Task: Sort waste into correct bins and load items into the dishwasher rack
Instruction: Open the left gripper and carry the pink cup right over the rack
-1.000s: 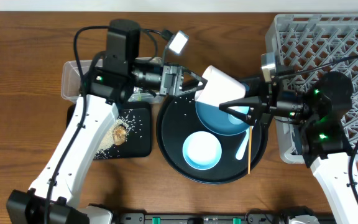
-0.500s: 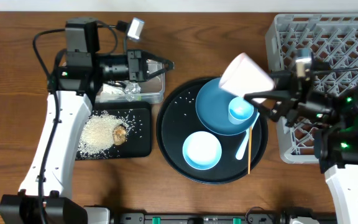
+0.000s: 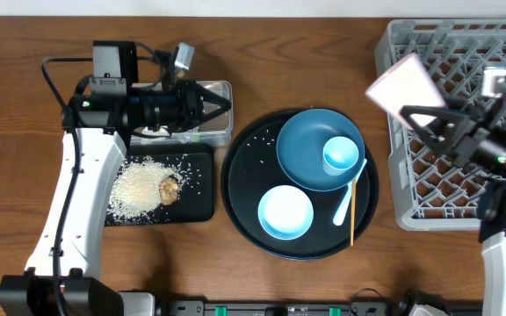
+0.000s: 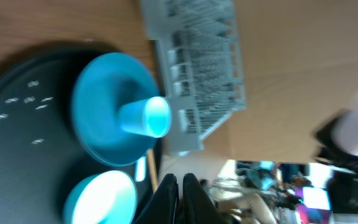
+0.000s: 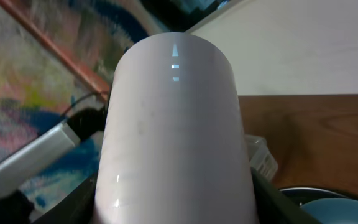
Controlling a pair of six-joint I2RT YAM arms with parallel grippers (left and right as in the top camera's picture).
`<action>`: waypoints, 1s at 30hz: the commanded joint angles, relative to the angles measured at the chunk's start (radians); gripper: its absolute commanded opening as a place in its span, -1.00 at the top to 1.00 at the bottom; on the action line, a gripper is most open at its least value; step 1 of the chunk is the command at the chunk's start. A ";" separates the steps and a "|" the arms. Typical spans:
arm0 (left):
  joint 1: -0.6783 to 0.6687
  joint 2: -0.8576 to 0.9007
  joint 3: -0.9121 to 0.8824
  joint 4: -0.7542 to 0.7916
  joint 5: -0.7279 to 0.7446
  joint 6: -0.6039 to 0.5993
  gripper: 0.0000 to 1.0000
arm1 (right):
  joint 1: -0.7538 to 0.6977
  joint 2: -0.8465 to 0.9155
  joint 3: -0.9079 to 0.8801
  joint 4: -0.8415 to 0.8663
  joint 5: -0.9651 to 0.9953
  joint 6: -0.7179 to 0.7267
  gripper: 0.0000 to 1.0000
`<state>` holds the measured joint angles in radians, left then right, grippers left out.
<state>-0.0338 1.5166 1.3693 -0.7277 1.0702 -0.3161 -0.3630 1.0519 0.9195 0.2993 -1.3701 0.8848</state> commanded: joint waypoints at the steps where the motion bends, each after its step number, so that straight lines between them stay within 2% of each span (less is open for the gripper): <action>1: 0.004 -0.002 0.002 -0.033 -0.156 0.032 0.86 | -0.068 -0.016 0.081 0.004 -0.047 0.093 0.24; 10: 0.004 -0.002 0.002 -0.152 -0.394 0.031 0.88 | -0.233 -0.016 0.249 0.004 -0.084 0.236 0.25; 18: 0.004 -0.002 0.002 -0.192 -0.529 0.031 0.84 | -0.274 -0.016 0.306 0.004 -0.113 0.263 0.26; 19: 0.004 -0.002 0.002 -0.192 -0.545 0.031 0.66 | -0.274 -0.016 0.306 0.004 -0.117 0.263 0.26; 20: 0.004 -0.002 0.002 -0.192 -0.562 0.031 0.39 | -0.274 -0.016 0.306 0.004 -0.122 0.263 0.26; 22: 0.005 -0.002 0.002 -0.192 -0.594 0.031 0.31 | -0.274 -0.016 0.306 0.004 -0.127 0.263 0.26; 23: 0.005 -0.002 0.002 -0.192 -0.606 0.031 0.12 | -0.274 -0.016 0.306 0.004 -0.127 0.263 0.26; 24: 0.005 -0.002 0.002 -0.192 -0.613 0.031 -0.20 | -0.274 -0.016 0.306 0.004 -0.127 0.263 0.26; 25: 0.005 -0.002 0.002 -0.192 -0.615 0.031 -0.96 | -0.274 -0.016 0.306 0.004 -0.127 0.263 0.27; 30: 0.005 -0.002 0.002 -0.192 -0.615 0.031 -0.96 | -0.274 -0.016 0.306 0.005 -0.127 0.262 0.27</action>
<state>-0.0334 1.5166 1.3693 -0.9165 0.4854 -0.2913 -0.6304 1.0443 1.2037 0.3008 -1.4933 1.1370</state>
